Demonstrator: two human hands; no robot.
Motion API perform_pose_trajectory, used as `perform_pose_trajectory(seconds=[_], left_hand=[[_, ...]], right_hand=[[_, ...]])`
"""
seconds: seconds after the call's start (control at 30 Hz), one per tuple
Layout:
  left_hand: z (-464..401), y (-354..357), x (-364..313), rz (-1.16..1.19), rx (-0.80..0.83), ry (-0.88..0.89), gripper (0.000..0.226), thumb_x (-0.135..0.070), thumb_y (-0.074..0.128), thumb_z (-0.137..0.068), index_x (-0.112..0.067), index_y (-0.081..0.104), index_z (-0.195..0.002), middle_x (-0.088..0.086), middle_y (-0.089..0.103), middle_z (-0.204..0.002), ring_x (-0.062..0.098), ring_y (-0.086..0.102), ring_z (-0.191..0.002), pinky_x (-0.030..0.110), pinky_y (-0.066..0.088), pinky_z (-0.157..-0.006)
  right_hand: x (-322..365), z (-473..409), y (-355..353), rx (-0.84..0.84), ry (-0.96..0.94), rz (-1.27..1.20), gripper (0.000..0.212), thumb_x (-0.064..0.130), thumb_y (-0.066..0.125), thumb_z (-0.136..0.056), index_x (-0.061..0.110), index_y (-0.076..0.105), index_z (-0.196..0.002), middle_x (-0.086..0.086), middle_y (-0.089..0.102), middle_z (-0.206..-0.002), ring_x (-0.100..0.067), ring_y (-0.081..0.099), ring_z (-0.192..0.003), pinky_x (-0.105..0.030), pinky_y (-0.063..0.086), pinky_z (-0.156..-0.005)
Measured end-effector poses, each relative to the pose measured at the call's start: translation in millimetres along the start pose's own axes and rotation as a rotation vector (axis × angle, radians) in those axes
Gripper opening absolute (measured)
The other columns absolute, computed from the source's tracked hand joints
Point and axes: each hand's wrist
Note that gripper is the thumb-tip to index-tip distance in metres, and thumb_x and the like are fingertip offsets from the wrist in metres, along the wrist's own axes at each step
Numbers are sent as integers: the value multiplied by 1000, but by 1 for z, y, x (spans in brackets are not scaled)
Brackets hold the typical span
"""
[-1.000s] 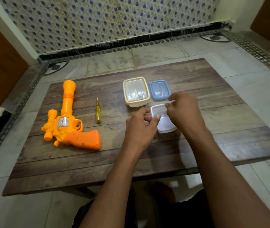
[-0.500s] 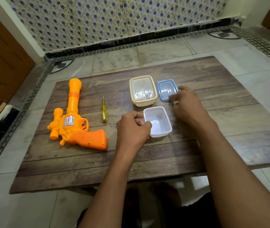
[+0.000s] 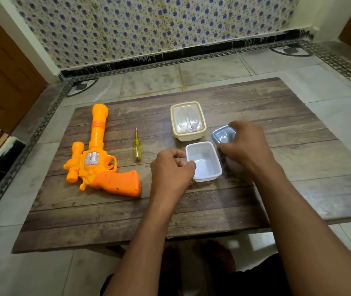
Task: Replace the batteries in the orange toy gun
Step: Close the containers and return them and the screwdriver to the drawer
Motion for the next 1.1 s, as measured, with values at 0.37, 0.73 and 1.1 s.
perform_pose_trajectory(seconds=[0.37, 0.73, 1.1], left_hand=[[-2, 5, -3, 100, 17, -60, 4, -13, 73, -94, -10, 72, -97, 1, 73, -70, 9, 71, -50, 26, 60, -53], [-4, 6, -3, 254, 51, -119, 25, -27, 59, -106, -9, 74, -98, 11, 76, -79, 16, 73, -59, 27, 58, -56], [-9, 8, 3, 184, 32, -103, 12, -16, 66, -94, -19, 74, -86, 9, 78, -86, 26, 79, -80, 45, 67, -71]], right_hand=[[30, 28, -20, 39, 105, -212, 86, 50, 90, -63, 9, 63, -134, -13, 69, -126, -26, 68, -109, -42, 61, -89], [29, 26, -3, 86, 96, -173, 58, 33, 86, -82, 9, 65, -130, -14, 69, -123, -24, 68, -107, -28, 47, -74], [23, 20, -7, 122, 138, -215, 27, 20, 94, -66, 9, 73, -79, -5, 70, -75, -17, 67, -80, -21, 44, -53]])
Point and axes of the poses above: each hand's wrist, its own z-axis away from the middle knuckle, its own y-axis out of the palm, x = y × z
